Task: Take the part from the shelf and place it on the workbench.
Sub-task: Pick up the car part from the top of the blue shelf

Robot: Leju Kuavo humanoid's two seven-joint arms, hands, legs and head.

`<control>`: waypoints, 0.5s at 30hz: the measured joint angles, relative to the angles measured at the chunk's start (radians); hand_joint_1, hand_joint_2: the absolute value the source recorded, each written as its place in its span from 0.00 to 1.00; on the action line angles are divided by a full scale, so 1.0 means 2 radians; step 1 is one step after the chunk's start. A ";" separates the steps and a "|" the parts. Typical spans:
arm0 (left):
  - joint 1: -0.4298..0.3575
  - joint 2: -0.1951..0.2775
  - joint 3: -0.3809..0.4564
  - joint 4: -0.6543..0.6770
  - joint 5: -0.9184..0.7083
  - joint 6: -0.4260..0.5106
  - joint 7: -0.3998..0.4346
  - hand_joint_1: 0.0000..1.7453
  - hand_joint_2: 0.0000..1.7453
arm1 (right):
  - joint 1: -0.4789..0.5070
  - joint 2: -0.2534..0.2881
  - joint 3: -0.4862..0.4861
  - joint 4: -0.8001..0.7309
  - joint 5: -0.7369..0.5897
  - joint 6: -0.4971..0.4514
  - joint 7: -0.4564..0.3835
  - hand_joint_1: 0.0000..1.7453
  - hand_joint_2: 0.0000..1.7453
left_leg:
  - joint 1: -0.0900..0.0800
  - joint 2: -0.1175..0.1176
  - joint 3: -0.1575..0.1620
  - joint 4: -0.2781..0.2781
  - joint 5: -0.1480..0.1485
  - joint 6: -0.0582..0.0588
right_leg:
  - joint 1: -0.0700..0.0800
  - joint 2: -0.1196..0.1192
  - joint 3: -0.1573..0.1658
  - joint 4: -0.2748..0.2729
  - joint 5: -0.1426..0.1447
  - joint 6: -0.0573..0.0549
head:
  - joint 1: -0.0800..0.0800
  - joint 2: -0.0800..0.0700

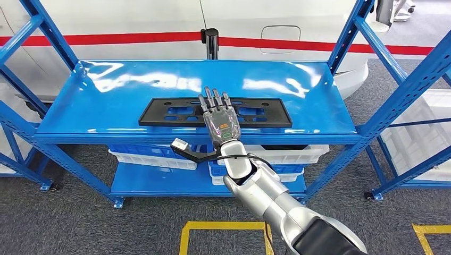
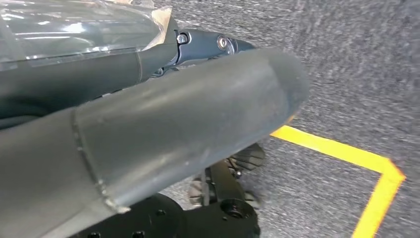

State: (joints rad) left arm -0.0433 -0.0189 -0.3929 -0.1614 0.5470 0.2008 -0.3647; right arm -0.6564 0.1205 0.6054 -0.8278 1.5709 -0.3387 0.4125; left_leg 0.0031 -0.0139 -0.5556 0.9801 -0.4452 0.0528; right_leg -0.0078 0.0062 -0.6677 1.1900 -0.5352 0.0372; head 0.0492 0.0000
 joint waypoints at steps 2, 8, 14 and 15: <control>0.000 -0.001 0.000 0.000 0.000 0.000 0.000 0.00 0.00 | 0.000 0.000 0.000 0.000 0.000 0.001 0.000 0.00 1.00 | 0.000 0.000 0.005 0.000 -0.005 -0.003 | -0.002 -0.001 0.016 -0.048 0.030 0.006 | 0.000 0.000; -0.001 0.000 0.000 0.000 0.000 0.000 -0.001 0.00 0.00 | 0.002 0.004 -0.001 0.001 0.000 0.008 -0.003 0.00 1.00 | 0.004 0.004 -0.041 0.078 -0.031 -0.026 | -0.001 0.000 0.060 -0.099 0.036 -0.034 | -0.001 0.000; 0.000 0.001 0.000 0.000 0.000 0.000 -0.001 0.00 0.00 | 0.002 0.007 -0.001 0.001 0.000 0.009 -0.004 0.00 1.00 | 0.000 0.005 -0.025 0.004 0.014 -0.004 | 0.006 0.002 0.076 -0.098 0.013 -0.022 | -0.001 0.000; 0.000 0.001 0.000 0.000 0.000 0.001 -0.002 0.00 0.00 | 0.001 0.007 -0.001 0.001 0.000 0.009 -0.004 0.00 1.00 | 0.002 0.005 -0.019 -0.001 0.016 -0.002 | 0.006 0.001 0.071 -0.085 0.008 -0.020 | -0.001 0.000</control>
State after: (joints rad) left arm -0.0440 -0.0171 -0.3932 -0.1609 0.5470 0.2018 -0.3677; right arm -0.6543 0.1347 0.6040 -0.8264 1.5709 -0.3216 0.4044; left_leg 0.0069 -0.0031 -0.5938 0.9790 -0.4124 0.0479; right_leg 0.0047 0.0088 -0.5264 1.0193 -0.5193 -0.0036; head 0.0471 0.0001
